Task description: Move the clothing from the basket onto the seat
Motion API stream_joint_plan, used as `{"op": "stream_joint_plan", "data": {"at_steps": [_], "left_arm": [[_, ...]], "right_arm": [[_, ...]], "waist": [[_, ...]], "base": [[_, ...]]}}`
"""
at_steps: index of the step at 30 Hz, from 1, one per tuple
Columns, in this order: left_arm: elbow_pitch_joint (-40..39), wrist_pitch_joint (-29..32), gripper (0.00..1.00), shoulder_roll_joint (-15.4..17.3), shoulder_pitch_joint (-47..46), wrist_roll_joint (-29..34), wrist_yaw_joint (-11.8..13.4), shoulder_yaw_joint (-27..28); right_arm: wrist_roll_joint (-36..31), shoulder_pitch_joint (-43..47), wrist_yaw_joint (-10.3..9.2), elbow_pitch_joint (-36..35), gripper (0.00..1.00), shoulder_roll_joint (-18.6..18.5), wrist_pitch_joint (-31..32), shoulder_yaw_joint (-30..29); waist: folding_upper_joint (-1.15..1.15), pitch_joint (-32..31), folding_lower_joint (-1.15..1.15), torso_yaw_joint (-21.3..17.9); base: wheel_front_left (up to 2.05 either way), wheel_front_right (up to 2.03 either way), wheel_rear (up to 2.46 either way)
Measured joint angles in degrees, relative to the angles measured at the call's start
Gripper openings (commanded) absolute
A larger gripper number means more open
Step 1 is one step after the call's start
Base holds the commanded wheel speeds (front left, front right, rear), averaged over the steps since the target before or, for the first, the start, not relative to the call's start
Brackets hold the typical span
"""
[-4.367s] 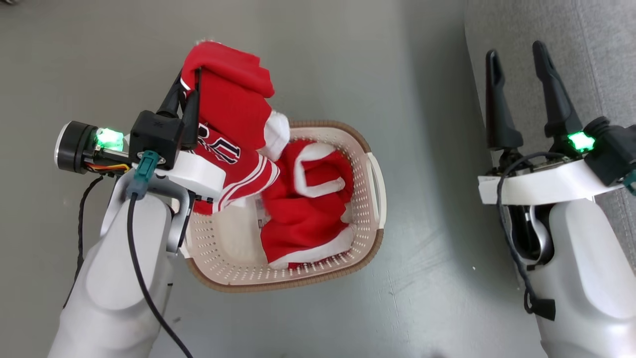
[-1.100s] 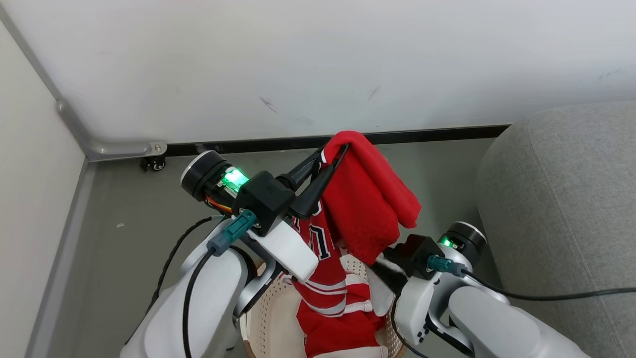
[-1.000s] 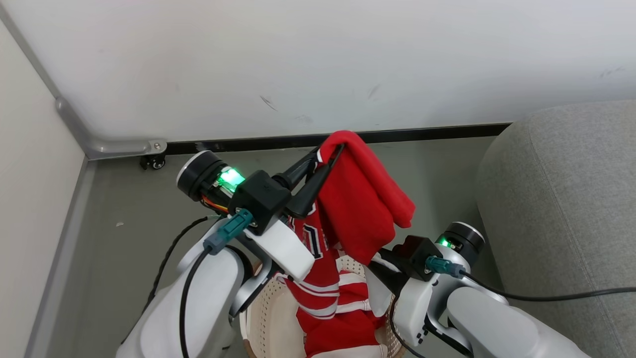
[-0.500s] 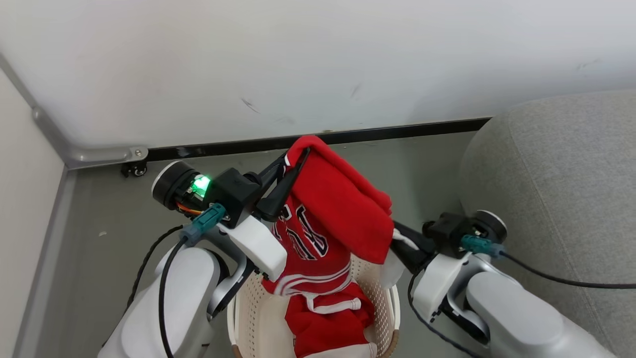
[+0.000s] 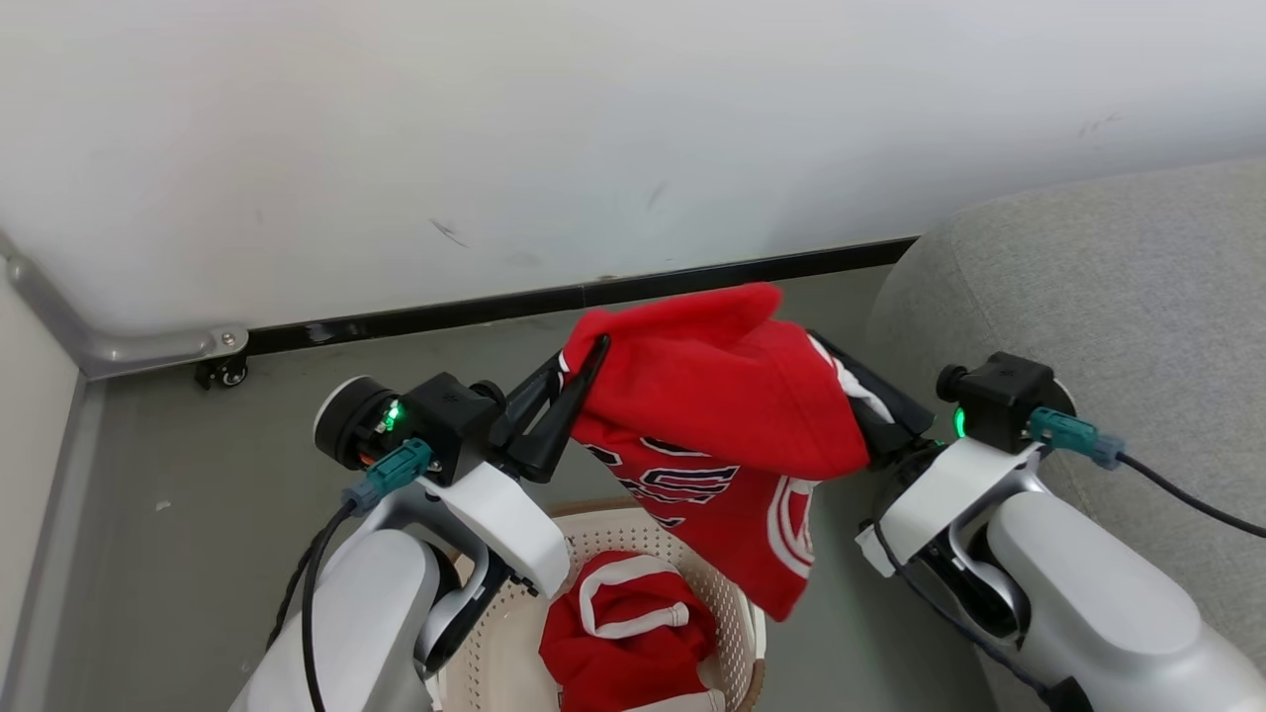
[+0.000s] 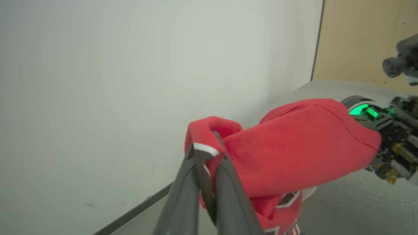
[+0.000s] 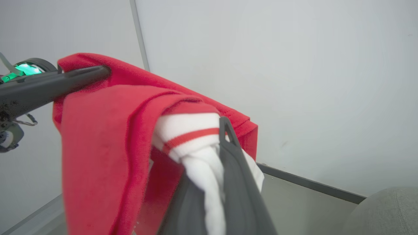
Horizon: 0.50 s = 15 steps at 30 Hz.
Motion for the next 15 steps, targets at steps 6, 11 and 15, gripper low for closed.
{"op": "stream_joint_plan", "data": {"at_steps": [6,11,15], "left_arm": [[0.25,-0.46,1.00,0.45,0.88,-2.80,-0.01,-1.33],[0.07,-0.55,1.00,1.46,1.15,-4.72,-0.03,-2.07],[-0.47,-0.85,1.00,3.16,1.15,-5.94,-0.03,-2.88]], "right_arm": [[0.12,0.58,0.00,-1.82,0.00,-1.54,-0.01,-2.60],[0.13,1.63,0.00,-3.12,0.00,-3.07,0.00,-5.79],[0.13,2.01,0.00,-3.97,0.00,-4.38,-0.01,-8.53]], "waist": [[0.00,-0.54,0.00,-0.98],[0.00,-0.82,0.00,-1.63],[0.00,-0.88,0.00,-2.18]], "base": [[0.00,0.00,0.00],[0.00,0.00,0.00],[0.00,0.00,0.00]]}}
